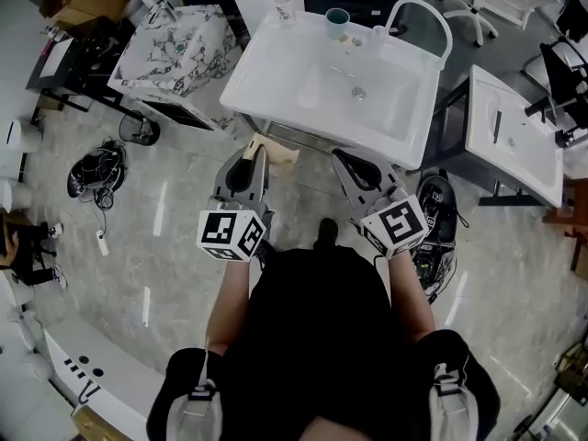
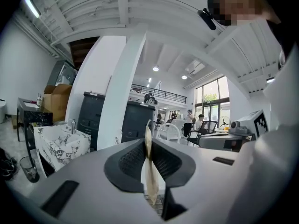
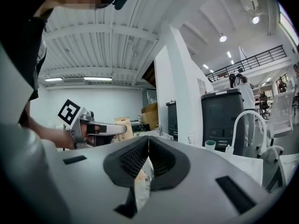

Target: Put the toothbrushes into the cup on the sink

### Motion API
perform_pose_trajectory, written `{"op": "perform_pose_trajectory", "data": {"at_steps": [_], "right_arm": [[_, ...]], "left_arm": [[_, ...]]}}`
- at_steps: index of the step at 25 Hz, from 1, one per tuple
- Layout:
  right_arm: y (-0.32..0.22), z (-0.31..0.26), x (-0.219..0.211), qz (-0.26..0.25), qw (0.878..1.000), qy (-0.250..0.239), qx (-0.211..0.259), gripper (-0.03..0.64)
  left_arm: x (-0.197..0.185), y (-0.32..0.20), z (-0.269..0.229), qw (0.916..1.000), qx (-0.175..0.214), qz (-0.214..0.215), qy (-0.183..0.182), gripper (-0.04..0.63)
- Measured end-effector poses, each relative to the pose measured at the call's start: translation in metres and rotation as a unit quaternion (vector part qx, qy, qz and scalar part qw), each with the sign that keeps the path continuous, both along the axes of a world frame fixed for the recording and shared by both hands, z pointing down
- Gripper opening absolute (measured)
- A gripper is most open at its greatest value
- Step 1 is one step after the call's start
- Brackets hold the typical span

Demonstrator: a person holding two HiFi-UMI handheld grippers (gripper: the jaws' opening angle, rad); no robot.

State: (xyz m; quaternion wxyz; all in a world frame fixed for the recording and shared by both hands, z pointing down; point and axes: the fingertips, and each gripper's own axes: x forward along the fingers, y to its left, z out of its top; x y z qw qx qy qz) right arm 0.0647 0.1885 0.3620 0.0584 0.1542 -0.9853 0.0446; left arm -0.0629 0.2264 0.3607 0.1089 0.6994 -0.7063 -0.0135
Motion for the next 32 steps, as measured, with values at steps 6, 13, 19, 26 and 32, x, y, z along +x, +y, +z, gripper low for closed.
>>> {"op": "perform_pose_trajectory", "data": {"at_steps": [6,13,19,26,32], "right_arm": [[-0.012,0.008,0.017,-0.008,1.0,0.001,-0.027,0.029],[-0.04,0.012,0.03,0.054,0.998,-0.003,-0.043,0.029],[-0.066,0.021,0.034,0.112,0.992,-0.002,-0.05,0.031],[-0.103,0.021,0.01,0.157,0.986,-0.005,-0.057,0.031],[-0.136,0.014,-0.018,0.192,0.979,-0.02,-0.056,0.031]], "left_arm": [[0.021,-0.021,0.008,1.0,-0.003,0.004,-0.004,0.048],[0.029,-0.035,0.013,0.9998,-0.012,0.017,-0.007,0.048],[0.031,-0.056,0.02,0.9979,-0.021,0.057,-0.02,0.048],[0.006,-0.105,0.024,0.9944,-0.018,0.1,-0.028,0.048],[-0.026,-0.148,0.02,0.9896,-0.005,0.134,-0.053,0.048]]}}
